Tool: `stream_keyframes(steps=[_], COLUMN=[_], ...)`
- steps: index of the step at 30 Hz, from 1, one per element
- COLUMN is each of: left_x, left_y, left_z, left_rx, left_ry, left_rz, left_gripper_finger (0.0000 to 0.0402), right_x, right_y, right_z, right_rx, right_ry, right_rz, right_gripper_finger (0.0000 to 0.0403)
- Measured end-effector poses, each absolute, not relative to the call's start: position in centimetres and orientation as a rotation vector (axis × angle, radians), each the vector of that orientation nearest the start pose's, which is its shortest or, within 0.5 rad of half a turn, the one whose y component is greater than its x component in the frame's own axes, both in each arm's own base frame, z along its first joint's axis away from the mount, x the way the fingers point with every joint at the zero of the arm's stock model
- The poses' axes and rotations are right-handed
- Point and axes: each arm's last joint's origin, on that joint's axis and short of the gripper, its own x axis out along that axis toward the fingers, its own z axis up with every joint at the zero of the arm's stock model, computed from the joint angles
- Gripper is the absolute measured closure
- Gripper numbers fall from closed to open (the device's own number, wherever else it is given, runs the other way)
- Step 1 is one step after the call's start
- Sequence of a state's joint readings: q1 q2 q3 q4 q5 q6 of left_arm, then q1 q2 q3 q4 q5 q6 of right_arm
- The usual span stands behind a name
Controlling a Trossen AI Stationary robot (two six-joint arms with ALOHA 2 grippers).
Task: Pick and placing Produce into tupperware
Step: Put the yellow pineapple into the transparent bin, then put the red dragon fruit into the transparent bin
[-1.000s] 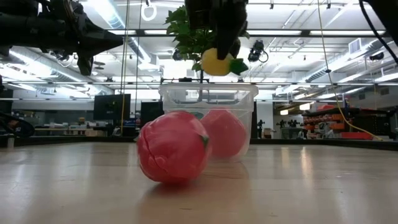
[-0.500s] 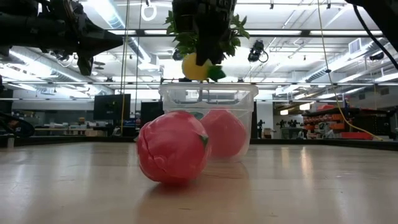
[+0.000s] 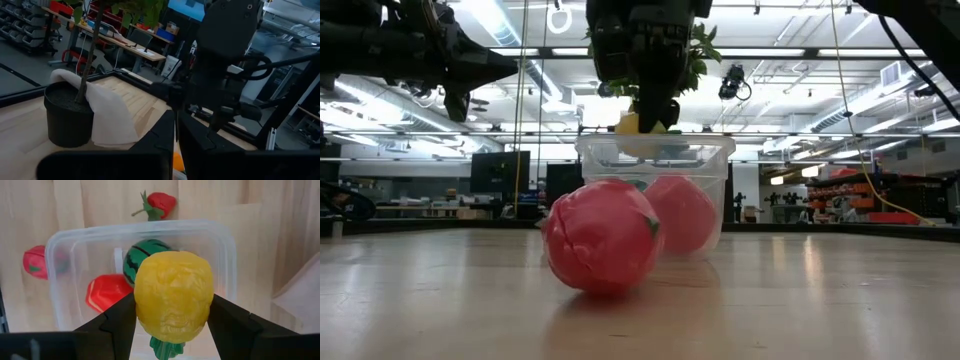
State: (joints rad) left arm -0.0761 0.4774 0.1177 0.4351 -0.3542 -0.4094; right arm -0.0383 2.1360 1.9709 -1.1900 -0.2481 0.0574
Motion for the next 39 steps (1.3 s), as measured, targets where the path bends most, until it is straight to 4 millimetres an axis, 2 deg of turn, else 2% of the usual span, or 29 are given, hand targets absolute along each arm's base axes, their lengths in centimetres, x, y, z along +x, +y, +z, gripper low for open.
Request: stream_keyframes(steps=[12, 25, 39], left_x=[13.09, 13.10, 13.10], left_y=[0.01, 0.01, 0.01], left_z=[20.22, 20.21, 20.21], left_rx=[-0.424, -0.423, -0.423], left_ry=[-0.133, -0.132, -0.132], left_rz=[0.259, 0.258, 0.259], left_gripper_finger=[0.0376, 0.0368, 0.0373], right_x=[43.39, 43.39, 43.37], right_y=[-0.92, -0.91, -0.81], right_z=[25.28, 25.28, 25.27], right_rx=[0.248, 0.247, 0.249], right_ry=[1.340, 1.340, 1.344], right_rz=[0.125, 0.125, 0.118], right_gripper_finger=[0.0180, 0.0151, 0.0149])
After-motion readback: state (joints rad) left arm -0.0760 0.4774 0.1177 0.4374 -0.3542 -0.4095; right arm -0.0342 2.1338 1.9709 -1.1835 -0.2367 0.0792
